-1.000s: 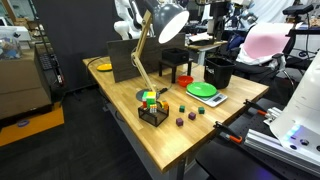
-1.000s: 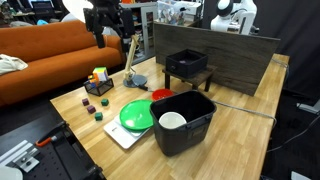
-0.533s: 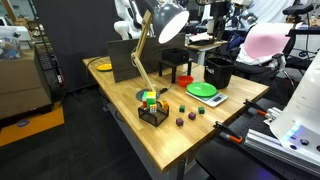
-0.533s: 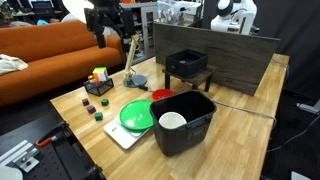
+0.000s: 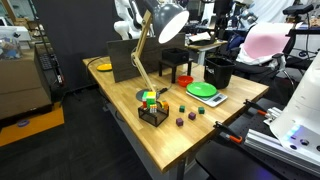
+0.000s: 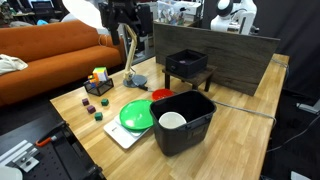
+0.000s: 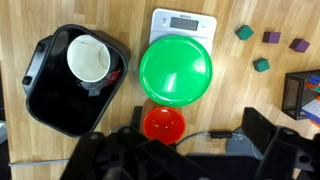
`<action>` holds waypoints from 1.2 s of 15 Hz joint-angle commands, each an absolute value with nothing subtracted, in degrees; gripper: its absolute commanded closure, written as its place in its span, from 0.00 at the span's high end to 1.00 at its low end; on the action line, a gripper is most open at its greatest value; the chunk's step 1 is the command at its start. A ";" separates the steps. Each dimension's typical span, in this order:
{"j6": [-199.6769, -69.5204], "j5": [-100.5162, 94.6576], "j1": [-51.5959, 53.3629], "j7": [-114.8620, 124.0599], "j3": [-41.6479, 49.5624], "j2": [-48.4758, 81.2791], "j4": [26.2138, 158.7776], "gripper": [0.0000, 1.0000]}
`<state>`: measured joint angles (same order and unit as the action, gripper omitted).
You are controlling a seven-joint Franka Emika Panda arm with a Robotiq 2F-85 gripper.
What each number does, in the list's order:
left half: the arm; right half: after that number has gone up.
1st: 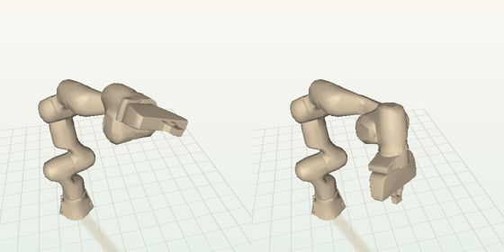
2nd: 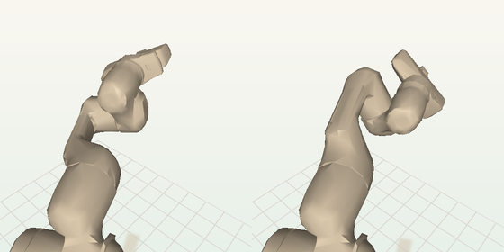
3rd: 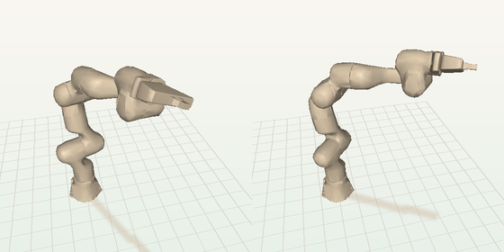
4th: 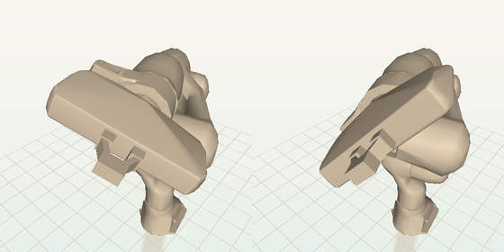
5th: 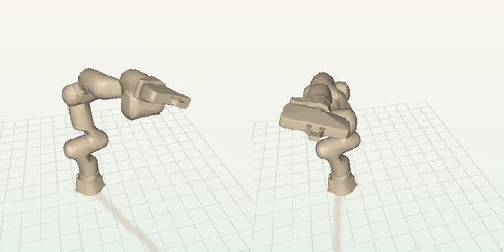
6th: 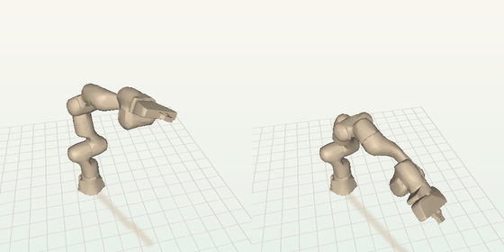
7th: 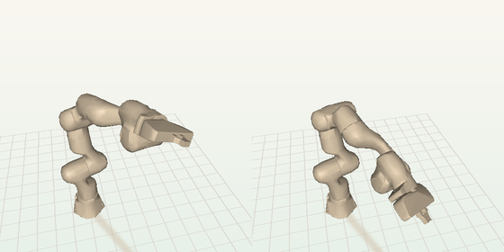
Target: Move the purple block from the basket to the table
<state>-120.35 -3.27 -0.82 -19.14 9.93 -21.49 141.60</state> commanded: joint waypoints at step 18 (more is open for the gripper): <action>-121.45 2.78 -0.74 -32.96 11.50 -7.48 128.95 1.00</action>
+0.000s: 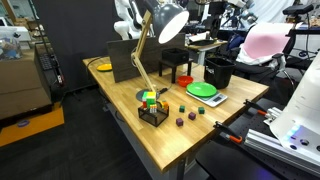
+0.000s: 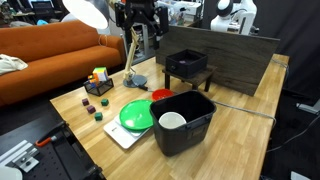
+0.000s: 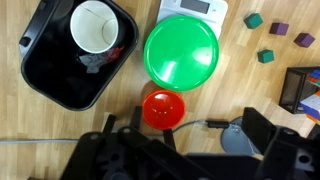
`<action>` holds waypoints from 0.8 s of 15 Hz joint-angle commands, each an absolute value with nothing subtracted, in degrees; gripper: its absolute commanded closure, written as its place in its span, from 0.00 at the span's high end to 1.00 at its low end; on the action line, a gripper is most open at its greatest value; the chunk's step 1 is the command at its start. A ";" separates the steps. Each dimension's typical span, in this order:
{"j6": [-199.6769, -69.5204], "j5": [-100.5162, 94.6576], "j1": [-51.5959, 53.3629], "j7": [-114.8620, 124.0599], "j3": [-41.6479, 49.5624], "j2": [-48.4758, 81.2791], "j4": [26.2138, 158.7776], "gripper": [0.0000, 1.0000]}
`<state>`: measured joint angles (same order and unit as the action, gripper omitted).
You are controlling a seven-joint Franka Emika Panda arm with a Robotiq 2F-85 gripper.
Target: Move the purple block from the basket to the table
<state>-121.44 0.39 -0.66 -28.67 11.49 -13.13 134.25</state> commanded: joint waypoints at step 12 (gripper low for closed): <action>-121.41 3.27 -2.60 -32.53 9.18 -2.44 123.93 1.00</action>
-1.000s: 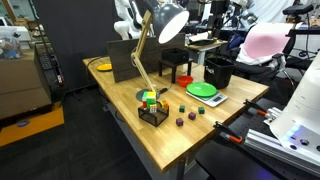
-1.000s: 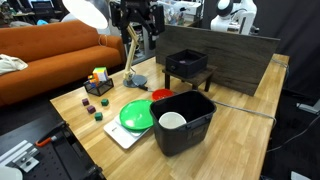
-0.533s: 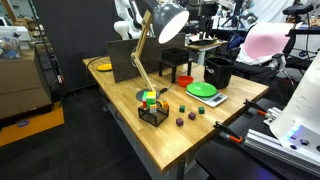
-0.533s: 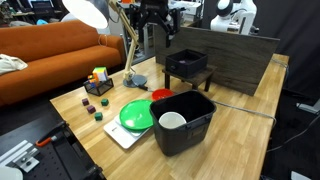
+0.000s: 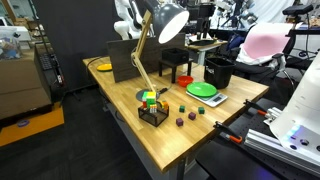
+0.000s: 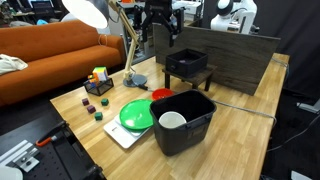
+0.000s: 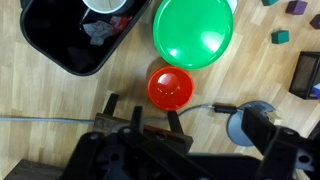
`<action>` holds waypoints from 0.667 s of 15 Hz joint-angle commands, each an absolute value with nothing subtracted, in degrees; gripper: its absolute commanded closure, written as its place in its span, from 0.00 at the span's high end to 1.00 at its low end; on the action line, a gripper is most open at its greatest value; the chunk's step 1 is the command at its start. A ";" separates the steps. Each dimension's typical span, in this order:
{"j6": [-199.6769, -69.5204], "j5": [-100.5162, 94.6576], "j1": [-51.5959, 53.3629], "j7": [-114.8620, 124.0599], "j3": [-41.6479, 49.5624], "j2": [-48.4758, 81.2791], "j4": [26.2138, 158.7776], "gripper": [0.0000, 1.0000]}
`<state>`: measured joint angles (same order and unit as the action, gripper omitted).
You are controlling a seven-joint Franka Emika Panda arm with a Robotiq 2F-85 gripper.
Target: Move the purple block from the basket to the table
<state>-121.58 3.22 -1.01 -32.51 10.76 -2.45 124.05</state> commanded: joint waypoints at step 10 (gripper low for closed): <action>-120.93 5.25 -2.66 -34.04 9.37 -0.86 122.47 1.00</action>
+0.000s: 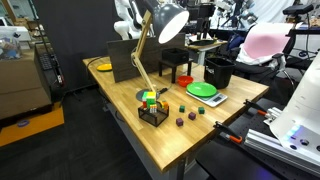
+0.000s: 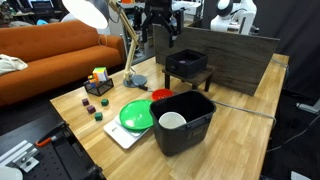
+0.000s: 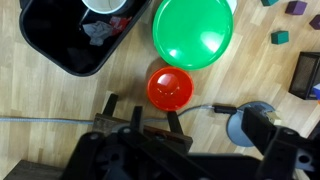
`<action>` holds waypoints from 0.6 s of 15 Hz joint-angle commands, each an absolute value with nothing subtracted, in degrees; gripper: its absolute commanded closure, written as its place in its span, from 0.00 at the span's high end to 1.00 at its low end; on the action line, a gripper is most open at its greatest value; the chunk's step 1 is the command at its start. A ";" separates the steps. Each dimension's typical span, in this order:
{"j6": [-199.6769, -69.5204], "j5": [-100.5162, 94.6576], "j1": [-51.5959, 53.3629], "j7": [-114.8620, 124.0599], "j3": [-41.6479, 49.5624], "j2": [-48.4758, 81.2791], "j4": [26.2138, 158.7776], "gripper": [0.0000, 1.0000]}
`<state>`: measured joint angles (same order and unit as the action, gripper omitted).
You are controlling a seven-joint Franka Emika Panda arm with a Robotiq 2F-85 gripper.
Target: Move the purple block from the basket to the table
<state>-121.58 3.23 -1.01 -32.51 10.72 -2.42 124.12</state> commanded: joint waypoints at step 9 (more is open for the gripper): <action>-118.44 3.28 -4.53 -26.59 8.62 11.22 110.20 1.00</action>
